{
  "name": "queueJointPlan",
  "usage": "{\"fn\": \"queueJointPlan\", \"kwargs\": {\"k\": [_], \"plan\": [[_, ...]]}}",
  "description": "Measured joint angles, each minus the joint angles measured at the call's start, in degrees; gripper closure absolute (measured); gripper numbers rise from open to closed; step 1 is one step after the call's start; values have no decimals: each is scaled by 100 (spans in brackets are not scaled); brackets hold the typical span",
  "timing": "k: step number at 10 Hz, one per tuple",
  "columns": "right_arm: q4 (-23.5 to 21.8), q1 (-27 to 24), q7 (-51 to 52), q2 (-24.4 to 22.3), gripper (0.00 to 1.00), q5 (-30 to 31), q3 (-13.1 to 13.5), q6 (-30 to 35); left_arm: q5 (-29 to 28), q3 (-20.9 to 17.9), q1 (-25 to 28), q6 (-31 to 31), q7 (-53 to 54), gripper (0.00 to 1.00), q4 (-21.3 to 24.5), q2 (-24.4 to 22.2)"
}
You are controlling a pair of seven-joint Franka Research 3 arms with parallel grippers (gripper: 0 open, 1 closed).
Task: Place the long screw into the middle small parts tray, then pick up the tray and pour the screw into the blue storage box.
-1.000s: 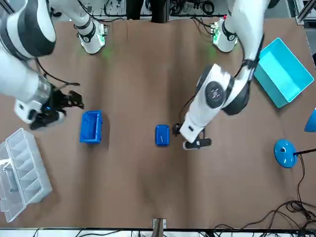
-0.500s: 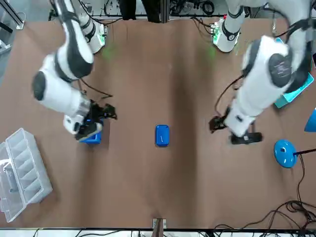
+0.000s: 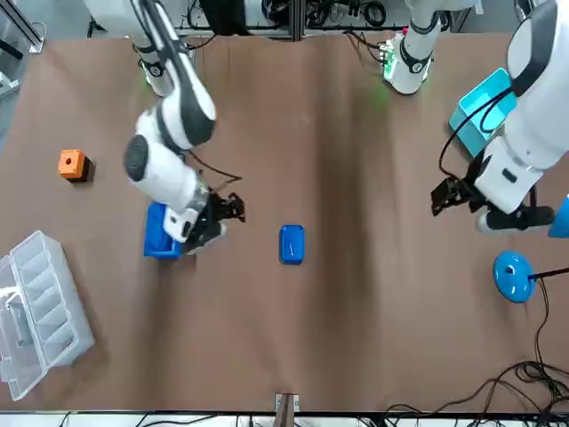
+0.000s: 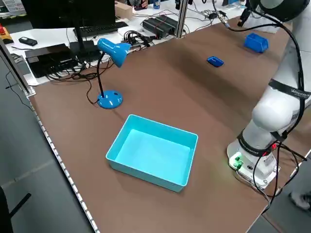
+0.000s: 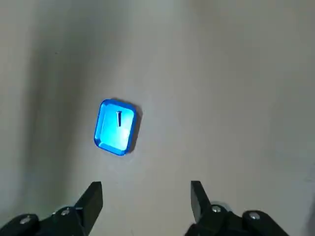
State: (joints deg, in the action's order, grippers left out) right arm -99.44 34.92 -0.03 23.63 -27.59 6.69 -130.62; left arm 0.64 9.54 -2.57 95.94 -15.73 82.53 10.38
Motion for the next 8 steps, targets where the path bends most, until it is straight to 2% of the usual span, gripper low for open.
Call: {"fn": "queueJointPlan", "kwargs": {"k": [3, 5, 8], "plan": [[-17, 623, -743, 819, 19, -15, -5, -1239, 0, -314, 11, -186, 517, 0, 539, -533], [25, 953, -1230, 1411, 22, -16, -6, -2032, 24, -417, 13, -337, 857, 0, 698, -682], [295, 1009, -1413, 1766, 28, -20, 12, -2146, 49, -698, 15, -407, 1036, 2, 827, -896]]}}
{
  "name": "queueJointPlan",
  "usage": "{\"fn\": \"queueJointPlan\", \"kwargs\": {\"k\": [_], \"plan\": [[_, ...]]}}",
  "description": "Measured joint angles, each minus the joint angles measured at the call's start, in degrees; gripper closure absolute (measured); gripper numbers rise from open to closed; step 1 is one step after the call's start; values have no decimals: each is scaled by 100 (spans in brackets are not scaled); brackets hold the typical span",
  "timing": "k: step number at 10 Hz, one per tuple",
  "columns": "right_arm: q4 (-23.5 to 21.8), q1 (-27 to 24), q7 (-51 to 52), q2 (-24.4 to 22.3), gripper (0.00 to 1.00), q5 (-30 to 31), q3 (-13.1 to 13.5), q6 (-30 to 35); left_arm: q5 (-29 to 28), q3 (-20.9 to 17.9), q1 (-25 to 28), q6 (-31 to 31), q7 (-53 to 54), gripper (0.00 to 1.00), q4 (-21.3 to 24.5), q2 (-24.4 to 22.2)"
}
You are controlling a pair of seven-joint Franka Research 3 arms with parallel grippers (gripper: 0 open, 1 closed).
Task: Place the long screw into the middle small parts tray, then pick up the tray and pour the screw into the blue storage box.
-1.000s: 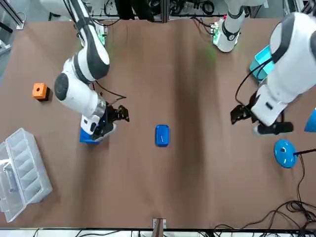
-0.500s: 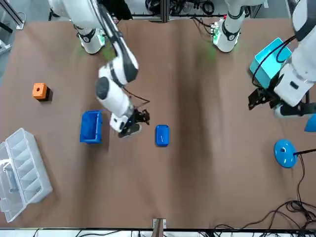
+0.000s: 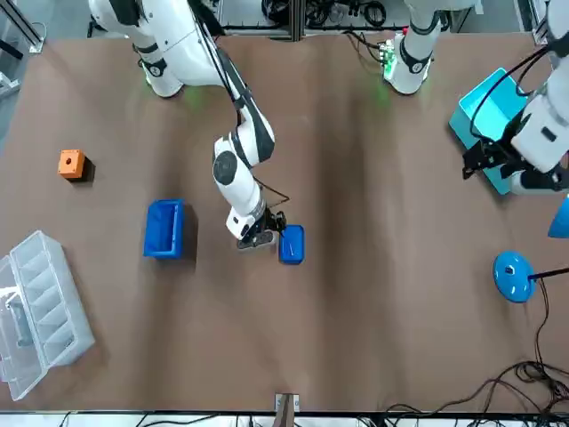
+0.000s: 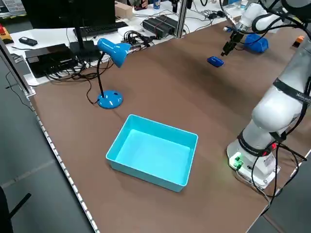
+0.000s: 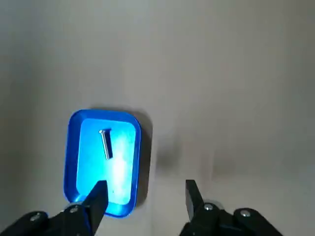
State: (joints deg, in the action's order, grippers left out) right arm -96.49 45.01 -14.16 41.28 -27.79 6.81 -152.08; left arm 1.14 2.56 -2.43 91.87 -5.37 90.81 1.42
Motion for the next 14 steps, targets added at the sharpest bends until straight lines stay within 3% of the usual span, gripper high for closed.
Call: {"fn": "queueJointPlan", "kwargs": {"k": [4, 14], "plan": [[258, 17, -200, 261, 40, -3, -3, 14, 3, -189, 13, -9, 321, 0, 222, -253], [463, 180, -403, 544, 52, -4, 4, -15, 3, -140, 19, -125, 310, 0, 90, -258]]}}
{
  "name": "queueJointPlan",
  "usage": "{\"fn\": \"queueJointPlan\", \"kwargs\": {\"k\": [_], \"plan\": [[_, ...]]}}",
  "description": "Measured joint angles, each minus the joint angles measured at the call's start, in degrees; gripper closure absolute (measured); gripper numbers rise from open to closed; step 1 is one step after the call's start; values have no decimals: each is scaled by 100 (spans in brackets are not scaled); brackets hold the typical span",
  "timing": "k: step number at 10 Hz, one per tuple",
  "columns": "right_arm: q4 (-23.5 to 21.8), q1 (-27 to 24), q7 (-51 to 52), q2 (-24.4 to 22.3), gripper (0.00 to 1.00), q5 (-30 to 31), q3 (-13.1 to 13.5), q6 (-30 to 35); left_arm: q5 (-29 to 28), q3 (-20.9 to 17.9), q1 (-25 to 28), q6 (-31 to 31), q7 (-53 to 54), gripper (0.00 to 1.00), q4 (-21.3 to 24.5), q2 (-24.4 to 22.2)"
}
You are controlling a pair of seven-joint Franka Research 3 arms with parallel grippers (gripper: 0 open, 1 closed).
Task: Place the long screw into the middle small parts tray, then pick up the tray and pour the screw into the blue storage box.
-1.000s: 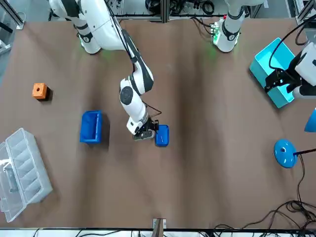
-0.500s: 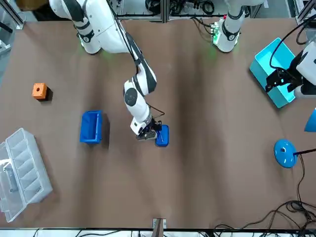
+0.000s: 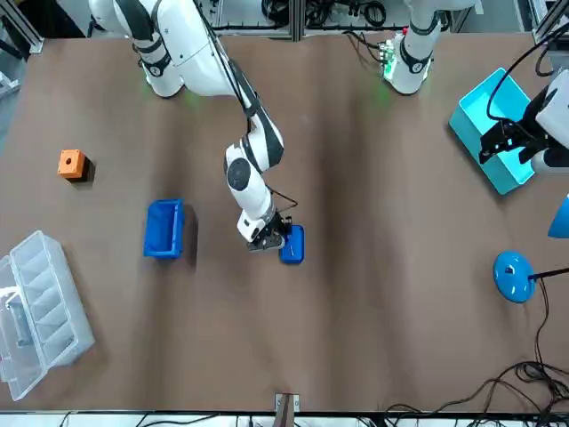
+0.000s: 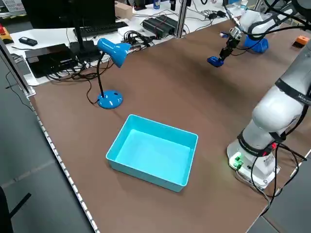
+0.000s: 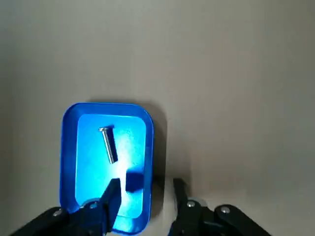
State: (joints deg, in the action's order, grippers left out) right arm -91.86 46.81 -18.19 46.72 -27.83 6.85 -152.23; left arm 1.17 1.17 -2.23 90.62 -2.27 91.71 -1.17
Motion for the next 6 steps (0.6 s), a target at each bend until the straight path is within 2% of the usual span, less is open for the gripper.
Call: {"fn": "queueJointPlan", "kwargs": {"k": [3, 4, 6], "plan": [[1, 1, -13, 1, 60, 0, 8, 2, 0, 12, 0, -12, 0, 0, -3, 2], [2, 9, -16, 7, 68, 0, 6, -18, 0, 14, -1, -14, 0, 0, -3, 4], [3, 73, -28, 37, 70, 0, 0, -231, 0, 21, -2, -16, 0, 0, -3, 8]]}}
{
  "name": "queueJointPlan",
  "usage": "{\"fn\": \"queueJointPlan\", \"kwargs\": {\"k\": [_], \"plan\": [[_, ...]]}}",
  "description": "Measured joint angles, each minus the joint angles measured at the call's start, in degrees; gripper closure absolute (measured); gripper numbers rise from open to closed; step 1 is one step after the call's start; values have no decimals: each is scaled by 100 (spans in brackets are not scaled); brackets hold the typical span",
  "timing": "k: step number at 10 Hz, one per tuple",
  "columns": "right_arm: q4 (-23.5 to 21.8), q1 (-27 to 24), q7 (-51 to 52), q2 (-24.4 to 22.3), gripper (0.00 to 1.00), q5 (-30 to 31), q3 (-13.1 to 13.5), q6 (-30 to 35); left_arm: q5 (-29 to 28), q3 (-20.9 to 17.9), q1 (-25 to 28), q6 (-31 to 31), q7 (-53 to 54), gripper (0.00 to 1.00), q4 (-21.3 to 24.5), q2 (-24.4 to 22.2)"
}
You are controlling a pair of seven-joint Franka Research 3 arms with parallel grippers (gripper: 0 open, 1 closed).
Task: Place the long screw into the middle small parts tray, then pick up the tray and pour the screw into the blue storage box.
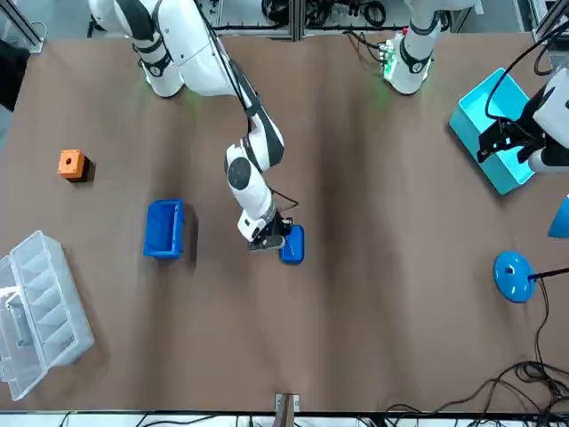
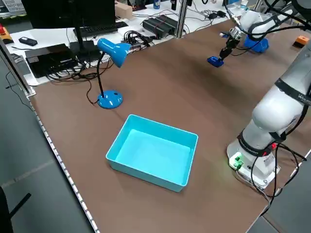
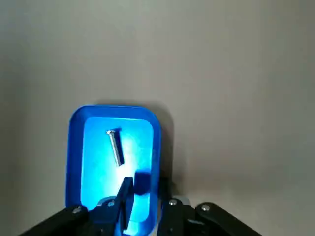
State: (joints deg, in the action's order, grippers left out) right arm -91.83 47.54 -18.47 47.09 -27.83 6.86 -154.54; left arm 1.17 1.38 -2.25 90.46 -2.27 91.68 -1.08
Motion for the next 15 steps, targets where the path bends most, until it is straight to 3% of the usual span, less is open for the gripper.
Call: {"fn": "queueJointPlan", "kwargs": {"k": [4, 7, 9, 15], "plan": [[0, 22, -12, 20, 71, 0, 4, -44, 0, 0, 0, -1, 0, 0, -9, 12], [0, 22, -16, 26, 78, 0, 6, -46, 0, 4, -7, 0, 0, 0, -124, 100], [18, 18, -29, 20, 94, -9, 17, -79, 0, 6, -17, 0, 0, 0, -153, 137], [177, -82, -49, 1, 96, -96, 56, -9, 0, 7, -22, 0, 0, 0, -164, 140]]}}
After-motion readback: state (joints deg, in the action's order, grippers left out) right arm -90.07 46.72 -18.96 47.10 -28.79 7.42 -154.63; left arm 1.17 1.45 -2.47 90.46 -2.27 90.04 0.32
